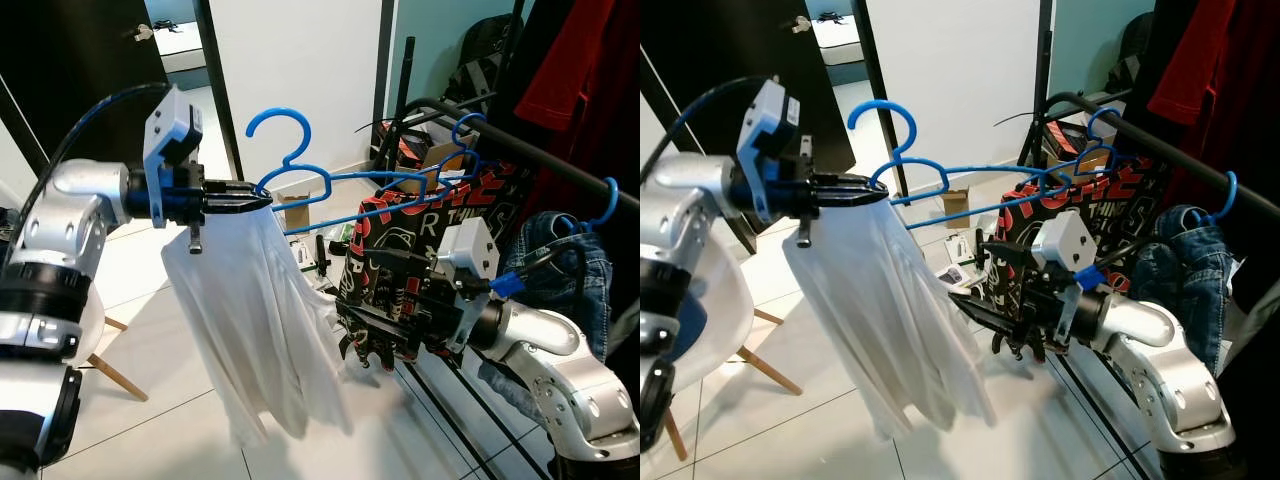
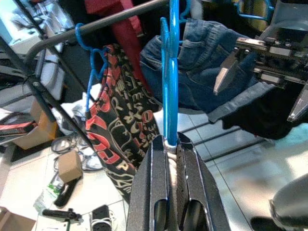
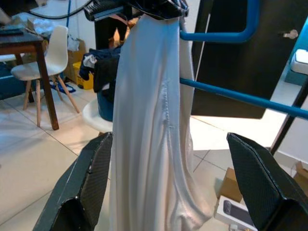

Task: Hang hanger

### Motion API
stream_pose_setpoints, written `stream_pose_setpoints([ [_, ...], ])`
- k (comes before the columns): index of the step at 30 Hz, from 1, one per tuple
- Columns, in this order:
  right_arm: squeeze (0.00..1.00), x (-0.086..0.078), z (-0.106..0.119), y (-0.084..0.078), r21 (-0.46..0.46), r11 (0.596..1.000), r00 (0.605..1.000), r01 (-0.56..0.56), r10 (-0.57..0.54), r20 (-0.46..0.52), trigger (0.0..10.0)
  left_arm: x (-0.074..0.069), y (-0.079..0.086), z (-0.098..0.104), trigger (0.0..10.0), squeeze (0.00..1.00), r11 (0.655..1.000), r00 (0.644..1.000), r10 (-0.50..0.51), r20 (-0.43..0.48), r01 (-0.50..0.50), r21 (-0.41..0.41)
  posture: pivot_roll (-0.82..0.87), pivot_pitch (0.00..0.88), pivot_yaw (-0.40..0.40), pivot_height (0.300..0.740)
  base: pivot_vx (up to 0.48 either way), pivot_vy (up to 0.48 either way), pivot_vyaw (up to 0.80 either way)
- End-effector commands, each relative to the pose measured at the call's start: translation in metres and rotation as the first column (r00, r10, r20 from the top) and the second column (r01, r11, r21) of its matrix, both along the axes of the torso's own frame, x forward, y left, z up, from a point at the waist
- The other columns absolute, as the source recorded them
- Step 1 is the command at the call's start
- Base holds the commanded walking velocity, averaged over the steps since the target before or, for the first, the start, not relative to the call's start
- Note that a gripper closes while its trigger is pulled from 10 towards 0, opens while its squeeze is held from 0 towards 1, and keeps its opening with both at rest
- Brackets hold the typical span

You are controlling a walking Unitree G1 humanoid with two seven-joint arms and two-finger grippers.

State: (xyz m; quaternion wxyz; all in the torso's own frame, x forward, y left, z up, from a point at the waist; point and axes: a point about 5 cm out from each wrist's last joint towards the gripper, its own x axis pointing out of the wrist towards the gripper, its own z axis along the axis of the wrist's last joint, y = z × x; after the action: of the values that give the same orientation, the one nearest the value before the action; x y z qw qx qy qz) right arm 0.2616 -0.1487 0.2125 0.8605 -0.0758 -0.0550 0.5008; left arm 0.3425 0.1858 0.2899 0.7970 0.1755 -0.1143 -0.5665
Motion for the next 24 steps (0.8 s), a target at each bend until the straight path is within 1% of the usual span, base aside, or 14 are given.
stream_pose_setpoints([
  [1,0.0,-0.001,0.002,0.0,0.004,1.0,1.0,-0.002,0.002,-0.002,10.0,-0.004,-0.002,-0.004,10.0,0.0,0.997,1.0,0.011,0.0,-0.011,-0.078,-0.02,0.0,0.043,0.74,0.0,0.0,0.0],
  [2,0.0,-0.001,0.002,0.0,0.004,1.0,1.0,-0.002,0.002,-0.002,10.0,-0.004,-0.002,-0.004,10.0,0.0,0.997,1.0,0.011,0.0,-0.011,-0.078,-0.02,0.0,0.043,0.74,0.0,0.0,0.0],
  [3,0.0,-0.002,0.002,0.001,0.003,1.0,1.0,-0.006,0.006,-0.006,10.0,-0.007,-0.005,-0.01,10.0,0.0,0.993,1.0,0.018,-0.013,-0.019,-0.116,-0.02,0.0,0.043,0.74,0.0,0.0,0.0],
  [4,0.0,-0.002,0.002,0.001,0.003,1.0,1.0,-0.006,0.006,-0.006,10.0,-0.007,-0.005,-0.01,10.0,0.0,0.993,1.0,0.018,-0.013,-0.019,-0.116,-0.02,0.0,0.043,0.74,0.0,0.0,0.0],
  [5,0.0,-0.003,0.002,0.004,0.001,1.0,1.0,-0.017,0.017,-0.012,10.0,-0.013,-0.01,-0.011,10.0,0.0,0.987,1.0,-0.002,-0.013,0.0,-0.158,-0.02,0.0,0.03,0.74,0.0,0.0,0.0],
  [7,0.0,-0.003,0.0,0.011,0.001,0.999,0.999,-0.034,0.034,-0.017,10.0,-0.02,-0.017,-0.004,10.0,0.0,0.978,0.999,-0.038,0.007,0.039,-0.204,-0.01,0.0,0.03,0.74,0.0,0.0,0.0],
  [10,0.0,-0.002,-0.001,0.013,0.002,0.999,0.999,-0.037,0.037,-0.017,10.0,-0.022,-0.019,-0.002,10.0,0.0,0.975,0.999,-0.047,0.014,0.049,-0.217,-0.01,0.0,0.03,0.74,0.0,0.0,0.0],
  [11,0.0,-0.002,-0.001,0.013,0.002,0.999,0.999,-0.037,0.037,-0.017,10.0,-0.022,-0.019,-0.002,10.0,0.0,0.975,0.999,-0.047,0.014,0.049,-0.217,-0.01,0.0,0.03,0.74,0.0,0.0,0.0],
  [12,0.0,0.0,0.0,0.018,0.02,0.999,0.999,-0.031,0.032,-0.009,10.0,-0.025,-0.022,0.001,10.0,0.0,0.972,0.997,-0.069,0.023,0.073,-0.221,-0.02,0.0,0.03,0.74,0.0,0.0,0.0],
  [14,0.0,0.003,0.003,0.029,0.094,0.995,1.0,-0.022,0.022,0.001,10.0,-0.03,-0.027,0.007,10.0,0.0,0.971,0.993,-0.112,0.04,0.118,-0.21,-0.02,0.0,0.032,0.74,0.0,0.0,0.0],
  [15,0.0,0.003,0.003,0.029,0.094,0.995,1.0,-0.022,0.022,0.001,10.0,-0.03,-0.027,0.007,10.0,0.0,0.971,0.993,-0.112,0.04,0.118,-0.21,-0.02,0.0,0.032,0.74,0.0,0.0,0.0],
  [16,0.0,0.003,0.006,0.035,0.149,0.989,1.0,-0.027,0.027,0.001,10.0,-0.033,-0.03,0.012,10.0,0.0,0.971,0.989,-0.136,0.053,0.143,-0.192,-0.02,0.0,0.032,0.74,0.0,0.0,0.0],
  [21,0.0,0.0,0.011,0.041,0.186,0.981,0.998,-0.062,0.062,0.004,10.0,-0.036,-0.031,0.015,10.0,0.0,0.975,0.988,-0.141,0.057,0.149,-0.168,-0.02,0.0,0.04,0.74,0.0,0.0,0.0],
  [24,0.0,0.0,0.011,0.042,0.19,0.979,0.998,-0.069,0.069,0.005,10.0,-0.036,-0.031,0.015,10.0,0.0,0.975,0.988,-0.141,0.059,0.148,-0.163,-0.02,0.0,0.04,0.74,0.0,0.0,0.0],
])
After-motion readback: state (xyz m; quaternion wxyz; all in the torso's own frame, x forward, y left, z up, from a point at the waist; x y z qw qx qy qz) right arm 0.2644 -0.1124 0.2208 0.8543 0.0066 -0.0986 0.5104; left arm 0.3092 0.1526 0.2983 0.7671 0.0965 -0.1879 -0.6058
